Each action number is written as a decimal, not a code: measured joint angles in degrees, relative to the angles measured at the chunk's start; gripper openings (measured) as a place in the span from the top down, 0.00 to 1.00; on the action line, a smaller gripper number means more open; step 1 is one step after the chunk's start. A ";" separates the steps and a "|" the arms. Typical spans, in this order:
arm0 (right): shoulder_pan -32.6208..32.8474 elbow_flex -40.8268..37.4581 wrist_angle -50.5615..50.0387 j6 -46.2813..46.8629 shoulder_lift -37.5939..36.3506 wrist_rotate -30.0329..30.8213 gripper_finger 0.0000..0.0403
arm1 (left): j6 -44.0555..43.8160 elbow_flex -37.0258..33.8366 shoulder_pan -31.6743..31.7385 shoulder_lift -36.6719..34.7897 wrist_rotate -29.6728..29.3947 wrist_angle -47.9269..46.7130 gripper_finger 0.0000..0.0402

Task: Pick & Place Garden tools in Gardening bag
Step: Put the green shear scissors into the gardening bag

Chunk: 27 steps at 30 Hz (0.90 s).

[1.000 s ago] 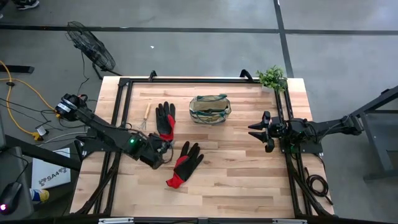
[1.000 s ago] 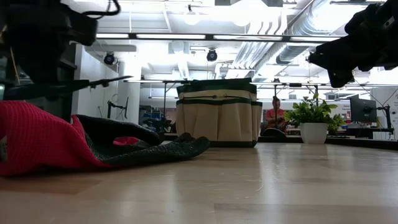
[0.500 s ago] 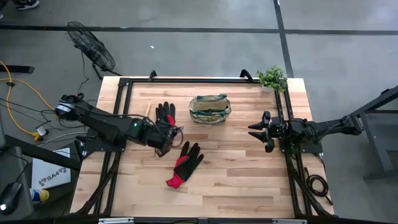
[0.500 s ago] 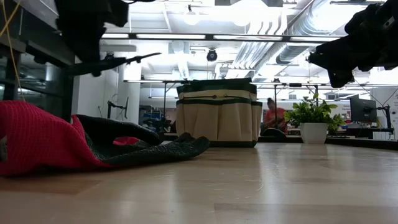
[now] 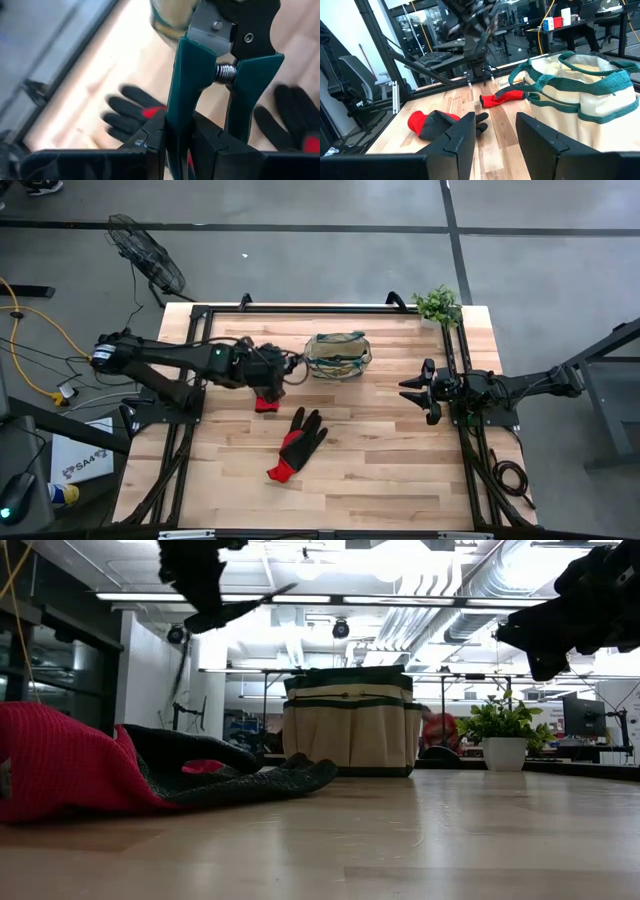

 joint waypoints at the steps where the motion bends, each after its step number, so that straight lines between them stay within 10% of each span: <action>1: 0.02 0.00 0.00 0.01 0.00 0.00 0.67 | 0.33 0.73 0.36 0.00 -1.81 -0.07 0.87; 13: 0.02 0.02 0.00 0.00 0.02 0.00 0.67 | 21.18 3.60 4.23 0.72 -18.30 21.61 0.87; 27: 0.01 0.01 -0.20 0.01 0.00 0.00 0.67 | 44.96 3.57 8.16 10.03 -18.52 46.58 0.86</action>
